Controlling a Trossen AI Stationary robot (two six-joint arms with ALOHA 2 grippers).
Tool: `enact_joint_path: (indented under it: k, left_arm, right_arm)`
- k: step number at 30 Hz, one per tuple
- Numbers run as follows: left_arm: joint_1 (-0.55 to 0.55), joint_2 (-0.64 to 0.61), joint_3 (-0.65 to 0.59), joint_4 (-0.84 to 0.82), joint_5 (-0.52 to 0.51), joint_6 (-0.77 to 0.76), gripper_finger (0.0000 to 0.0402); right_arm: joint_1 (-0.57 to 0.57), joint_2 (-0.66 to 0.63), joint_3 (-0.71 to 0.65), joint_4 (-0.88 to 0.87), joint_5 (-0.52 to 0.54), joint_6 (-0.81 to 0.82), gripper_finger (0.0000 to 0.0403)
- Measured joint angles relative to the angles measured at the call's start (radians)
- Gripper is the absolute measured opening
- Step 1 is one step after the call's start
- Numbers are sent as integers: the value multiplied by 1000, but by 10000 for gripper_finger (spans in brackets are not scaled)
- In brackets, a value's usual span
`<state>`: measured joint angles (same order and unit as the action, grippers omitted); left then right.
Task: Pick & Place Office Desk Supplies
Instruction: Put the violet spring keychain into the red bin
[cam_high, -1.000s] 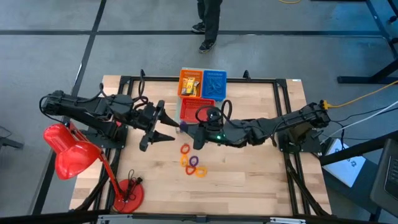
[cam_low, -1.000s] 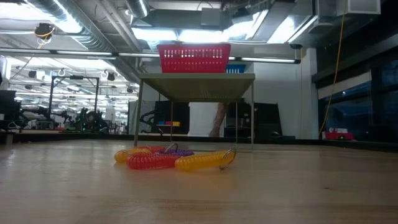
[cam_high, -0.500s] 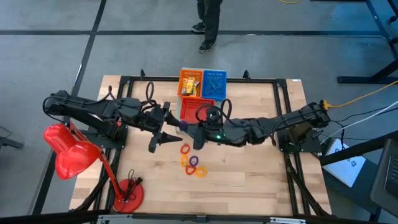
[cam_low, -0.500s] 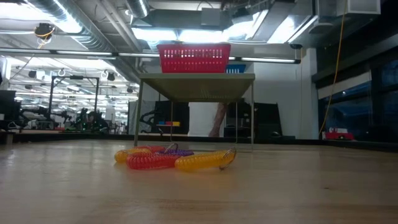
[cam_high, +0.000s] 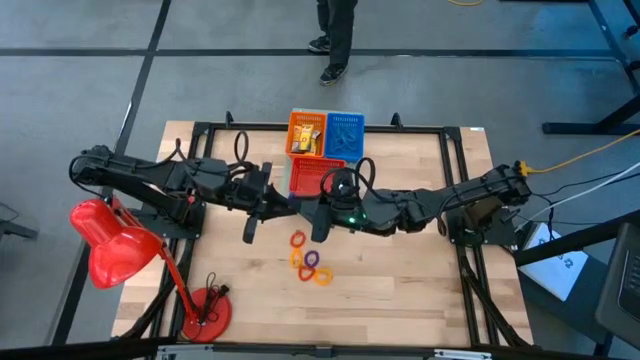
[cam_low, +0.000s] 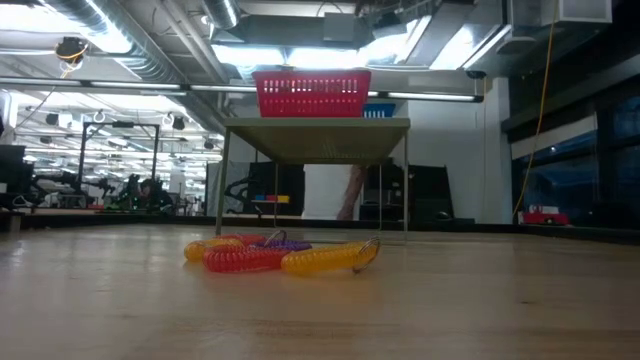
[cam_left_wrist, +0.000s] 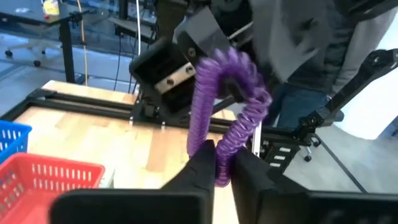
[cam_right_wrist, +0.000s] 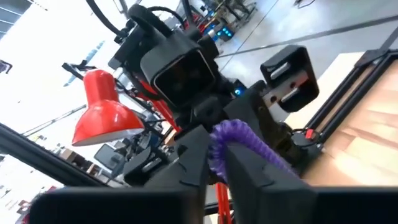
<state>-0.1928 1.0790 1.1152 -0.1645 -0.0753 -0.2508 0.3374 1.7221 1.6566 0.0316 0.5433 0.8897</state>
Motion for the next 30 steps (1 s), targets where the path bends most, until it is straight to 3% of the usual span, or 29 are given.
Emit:
enact_joint_path:
  k: [5, 9, 14, 24, 30]
  left_arm:
    - [0, -6, 0, -33, -6, -3, 15]
    - [3, -10, 0, -46, -7, 0, 9]
    - [35, -11, 0, -130, 7, 0, 6]
    - [60, -55, -1, -154, 26, 7, 4]
    - [131, -42, -1, -145, 82, 10, 4]
  right_arm:
    - [10, 0, 0, -1, 41, -8, 141]
    - [11, 0, 0, -1, 3, -7, 210]
    - [31, -1, 0, -1, 1, -3, 264]
    - [96, -3, 0, -71, 3, 103, 271]
    - [164, -4, 0, -166, 104, 203, 261]
